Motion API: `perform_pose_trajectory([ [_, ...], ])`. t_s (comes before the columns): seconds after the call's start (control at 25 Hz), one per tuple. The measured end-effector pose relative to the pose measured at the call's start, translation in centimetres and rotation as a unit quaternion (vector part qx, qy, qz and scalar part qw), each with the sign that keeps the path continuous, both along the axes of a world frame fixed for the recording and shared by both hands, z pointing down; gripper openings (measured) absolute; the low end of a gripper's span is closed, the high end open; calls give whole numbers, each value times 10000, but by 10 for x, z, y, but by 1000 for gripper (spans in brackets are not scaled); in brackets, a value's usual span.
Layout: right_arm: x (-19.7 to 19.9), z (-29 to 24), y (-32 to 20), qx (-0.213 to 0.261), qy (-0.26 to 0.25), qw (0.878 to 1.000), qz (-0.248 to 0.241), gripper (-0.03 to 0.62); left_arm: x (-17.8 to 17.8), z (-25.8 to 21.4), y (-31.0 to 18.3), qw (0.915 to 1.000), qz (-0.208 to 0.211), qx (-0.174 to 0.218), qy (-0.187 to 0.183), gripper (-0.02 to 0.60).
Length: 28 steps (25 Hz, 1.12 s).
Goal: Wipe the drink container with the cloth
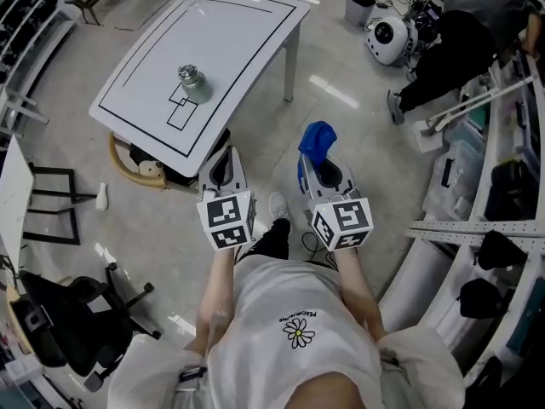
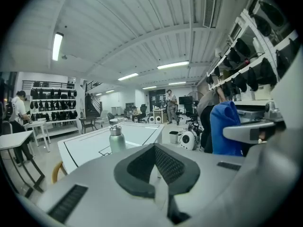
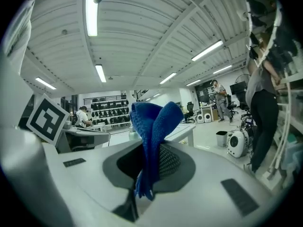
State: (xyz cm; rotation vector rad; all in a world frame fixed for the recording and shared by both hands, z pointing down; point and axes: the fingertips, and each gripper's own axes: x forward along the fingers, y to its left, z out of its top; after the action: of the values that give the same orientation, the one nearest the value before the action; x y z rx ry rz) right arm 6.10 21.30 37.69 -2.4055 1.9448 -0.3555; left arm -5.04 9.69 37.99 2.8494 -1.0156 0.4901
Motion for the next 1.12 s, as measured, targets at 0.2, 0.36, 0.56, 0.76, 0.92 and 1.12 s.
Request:
perform_pose_trajectory([
  [0.2,46,-8,-77,94,162,9995,-235,42,36,-4,-71,9994,-287,108,139,-3],
  [0.36,68,-12,-125,148,246,9985,-463,41,43,-2,-110,9980,-611,61,159,-3],
  [0.56,84,-7,-169,148,100,9966,-799,41,45,7,-135,9949,-1010,-16,27,-3],
  [0.76,91,-6,-210,253,-39,9906,-1345,41,48,7,-159,9883,-1525,54,37,-3],
  [0.92,99,-7,-228,259,-125,9849,-1708,42,51,4,-166,9821,-1882,44,35,-3],
  [1.12,111,-4,-245,196,-202,9819,-1875,41,50,3,-175,9762,-2167,91,81,-3],
])
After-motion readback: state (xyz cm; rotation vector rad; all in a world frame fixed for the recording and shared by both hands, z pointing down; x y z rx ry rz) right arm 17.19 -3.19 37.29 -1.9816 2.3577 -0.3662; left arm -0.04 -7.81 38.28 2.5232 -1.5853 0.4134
